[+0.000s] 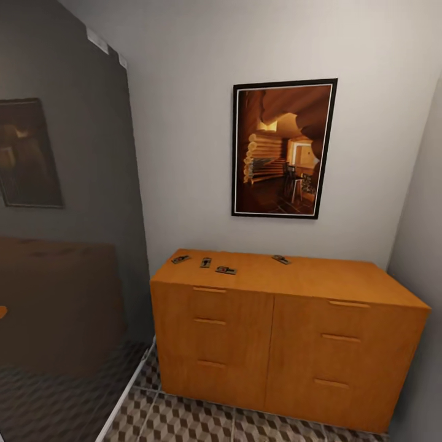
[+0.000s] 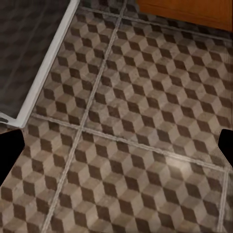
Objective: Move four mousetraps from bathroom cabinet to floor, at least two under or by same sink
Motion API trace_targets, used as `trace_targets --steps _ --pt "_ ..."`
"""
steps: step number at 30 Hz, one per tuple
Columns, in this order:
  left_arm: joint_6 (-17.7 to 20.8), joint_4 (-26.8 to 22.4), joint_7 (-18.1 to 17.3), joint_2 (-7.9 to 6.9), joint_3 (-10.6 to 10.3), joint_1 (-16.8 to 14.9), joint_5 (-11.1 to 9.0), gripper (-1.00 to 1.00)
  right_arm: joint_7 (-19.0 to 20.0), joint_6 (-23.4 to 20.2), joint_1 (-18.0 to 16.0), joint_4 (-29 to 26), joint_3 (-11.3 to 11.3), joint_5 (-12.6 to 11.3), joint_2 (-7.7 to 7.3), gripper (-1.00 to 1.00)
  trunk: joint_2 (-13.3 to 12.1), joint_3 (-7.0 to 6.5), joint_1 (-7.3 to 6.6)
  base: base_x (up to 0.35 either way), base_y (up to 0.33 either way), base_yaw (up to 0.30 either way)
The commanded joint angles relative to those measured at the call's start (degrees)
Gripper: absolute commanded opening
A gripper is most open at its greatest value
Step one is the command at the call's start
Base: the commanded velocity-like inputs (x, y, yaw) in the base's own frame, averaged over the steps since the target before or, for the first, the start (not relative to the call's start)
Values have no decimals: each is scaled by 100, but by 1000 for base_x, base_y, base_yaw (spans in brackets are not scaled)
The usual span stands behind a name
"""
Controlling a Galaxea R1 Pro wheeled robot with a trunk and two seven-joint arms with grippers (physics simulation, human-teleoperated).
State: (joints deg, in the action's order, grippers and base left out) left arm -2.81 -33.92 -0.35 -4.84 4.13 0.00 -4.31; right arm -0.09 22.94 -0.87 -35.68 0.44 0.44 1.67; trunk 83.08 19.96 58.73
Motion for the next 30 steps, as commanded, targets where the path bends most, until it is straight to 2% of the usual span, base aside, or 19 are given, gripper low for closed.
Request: trace_targets --steps 1,21,30 --pt "0 0 0 0 0 0 0 100 0 0 0 0 0 0 0 100 0 0 0 0 0 -289" --pt "0 9 0 0 0 0 0 100 0 0 -1 0 0 0 0 100 0 0 0 0 0 -287" --pt "0 9 0 0 0 0 0 100 0 0 -1 0 -8 0 0 100 0 0 0 0 0 -108"
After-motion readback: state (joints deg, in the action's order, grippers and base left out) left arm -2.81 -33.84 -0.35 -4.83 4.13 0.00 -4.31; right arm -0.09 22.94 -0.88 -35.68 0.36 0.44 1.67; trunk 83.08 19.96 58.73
